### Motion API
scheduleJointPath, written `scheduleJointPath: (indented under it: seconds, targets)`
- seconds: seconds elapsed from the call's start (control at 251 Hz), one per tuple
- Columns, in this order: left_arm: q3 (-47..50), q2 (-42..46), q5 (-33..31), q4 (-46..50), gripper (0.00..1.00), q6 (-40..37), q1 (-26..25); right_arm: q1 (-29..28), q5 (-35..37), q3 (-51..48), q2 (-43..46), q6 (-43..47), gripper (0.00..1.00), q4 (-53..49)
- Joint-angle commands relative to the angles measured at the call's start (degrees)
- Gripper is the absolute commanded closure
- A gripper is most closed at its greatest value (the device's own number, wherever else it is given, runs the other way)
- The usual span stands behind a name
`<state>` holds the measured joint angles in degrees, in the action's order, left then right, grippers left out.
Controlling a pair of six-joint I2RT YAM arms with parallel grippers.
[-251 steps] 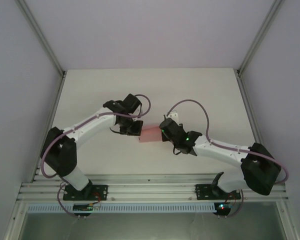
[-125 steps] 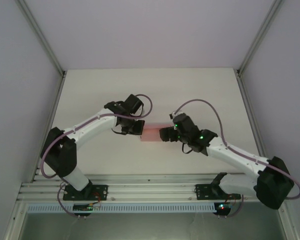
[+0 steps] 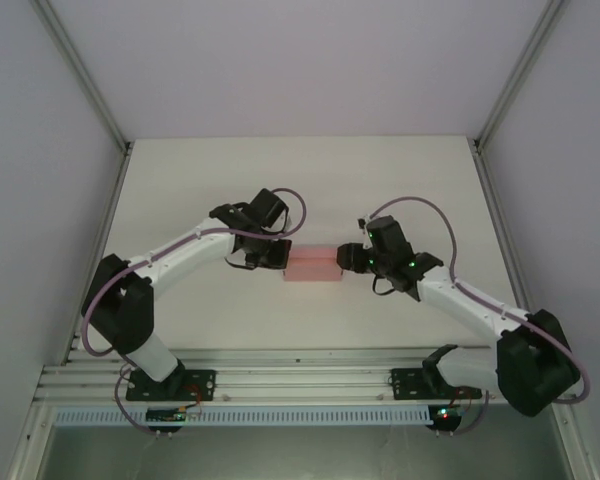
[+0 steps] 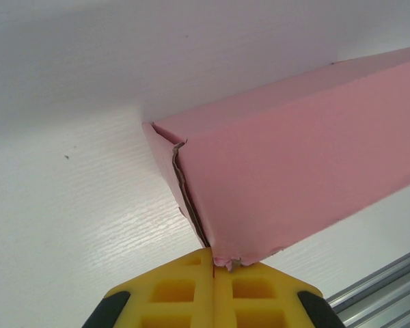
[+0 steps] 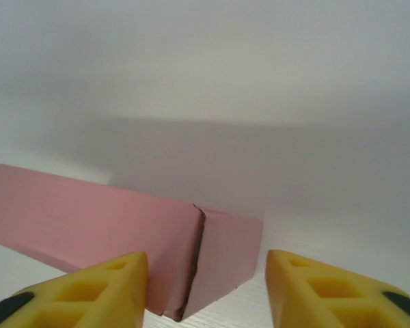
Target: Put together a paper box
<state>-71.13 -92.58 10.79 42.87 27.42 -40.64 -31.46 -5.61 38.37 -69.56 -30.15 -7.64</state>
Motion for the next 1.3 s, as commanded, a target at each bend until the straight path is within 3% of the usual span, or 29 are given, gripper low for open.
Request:
scheduleJointPath:
  seconds: [0.0,0.14,0.208,0.355,0.499,0.659,0.802,0.982,1.169,1.293]
  targets:
    - [2.7,-2.3,-1.8,2.7,0.95,-1.3,-0.5,0.3,-0.2,-5.3,-2.4,-2.7,0.55,0.2]
    - [1.1,-1.7,0.4,3.8,0.86,-2.7,-0.7,-0.6,-0.1,-10.5,-4.1,-6.2,0.62,4.0]
    - [-0.1,-0.6,1.3,5.6,0.74,-4.1,-1.0,-1.4,1.4,-11.4,-4.0,-7.2,0.68,3.9]
    - [-1.1,3.0,0.4,9.1,0.45,-6.1,-1.0,-3.2,2.5,-11.1,-4.3,-8.8,0.73,3.7]
    - [-1.4,5.4,1.5,7.7,0.28,-3.7,0.1,-3.6,2.7,-10.5,-4.7,-8.8,0.73,3.3]
    - [1.5,5.8,10.5,-2.7,0.23,2.2,6.7,-3.7,3.3,-9.8,-5.5,-8.4,0.74,2.7]
    - [6.7,4.6,19.8,-14.9,0.28,7.1,11.7,-3.8,3.2,-8.6,-6.1,-8.0,0.74,2.4]
    - [11.0,2.7,20.8,-18.1,0.35,6.6,12.3,-3.5,2.2,-8.9,-5.7,-8.1,0.74,1.4]
    - [17.4,2.3,24.7,-24.3,0.50,6.9,12.7,-3.1,1.9,-10.3,-5.5,-8.4,0.74,2.2]
    - [22.8,2.5,24.7,-29.7,0.71,5.1,12.8,-2.4,0.3,-12.4,-6.0,-8.1,0.75,5.7]
